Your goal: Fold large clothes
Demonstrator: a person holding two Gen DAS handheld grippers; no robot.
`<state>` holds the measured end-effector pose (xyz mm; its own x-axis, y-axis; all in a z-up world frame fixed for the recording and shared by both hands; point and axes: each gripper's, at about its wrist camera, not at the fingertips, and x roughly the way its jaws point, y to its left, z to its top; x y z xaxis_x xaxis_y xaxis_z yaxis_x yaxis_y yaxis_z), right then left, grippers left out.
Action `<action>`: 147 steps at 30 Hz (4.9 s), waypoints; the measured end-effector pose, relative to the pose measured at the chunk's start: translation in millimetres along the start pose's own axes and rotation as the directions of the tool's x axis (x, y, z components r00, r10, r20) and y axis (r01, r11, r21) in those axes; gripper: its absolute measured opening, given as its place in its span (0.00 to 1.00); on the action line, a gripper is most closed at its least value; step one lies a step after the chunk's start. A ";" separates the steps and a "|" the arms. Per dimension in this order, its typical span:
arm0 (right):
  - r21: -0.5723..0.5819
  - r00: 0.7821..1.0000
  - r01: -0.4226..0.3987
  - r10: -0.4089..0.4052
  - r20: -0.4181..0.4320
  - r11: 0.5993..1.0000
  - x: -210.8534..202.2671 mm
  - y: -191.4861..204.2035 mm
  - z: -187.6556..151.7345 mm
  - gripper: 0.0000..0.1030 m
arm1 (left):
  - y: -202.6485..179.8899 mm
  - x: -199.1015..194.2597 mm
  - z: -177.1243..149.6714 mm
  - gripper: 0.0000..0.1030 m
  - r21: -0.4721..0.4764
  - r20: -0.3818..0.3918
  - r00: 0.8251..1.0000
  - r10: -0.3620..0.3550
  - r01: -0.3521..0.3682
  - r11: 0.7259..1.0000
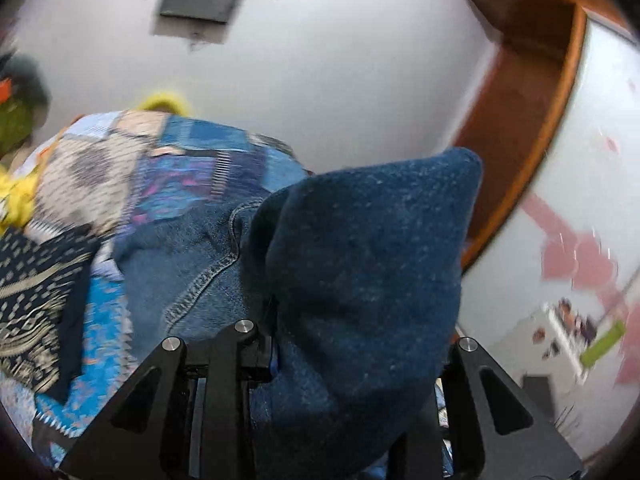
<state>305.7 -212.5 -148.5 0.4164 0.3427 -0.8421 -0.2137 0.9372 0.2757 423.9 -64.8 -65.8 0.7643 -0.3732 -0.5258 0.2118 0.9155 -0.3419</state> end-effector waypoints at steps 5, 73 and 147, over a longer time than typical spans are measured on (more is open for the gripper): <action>0.108 0.992 0.110 -0.116 0.047 0.988 -29.4 -50.3 -16.3 0.97 | -66.9 53.2 -52.4 0.26 0.197 -0.196 0.981 -0.012 0.051 0.979; -0.098 0.992 0.113 -0.118 -0.042 0.989 36.8 -88.1 73.5 0.99 | 83.1 20.6 -79.1 0.98 0.262 -0.263 0.882 0.391 -0.325 0.909; -0.008 0.784 -0.608 0.599 -0.165 0.794 146.8 197.1 152.8 0.32 | 370.3 -97.3 23.1 0.57 -0.310 -0.143 0.990 0.014 -0.058 0.949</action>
<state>459.7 32.5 -147.0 0.0531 0.8189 -0.5715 -0.4299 0.5353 0.7271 442.0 314.0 -123.3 0.6725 -0.3776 -0.6365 -0.0323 0.8442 -0.5350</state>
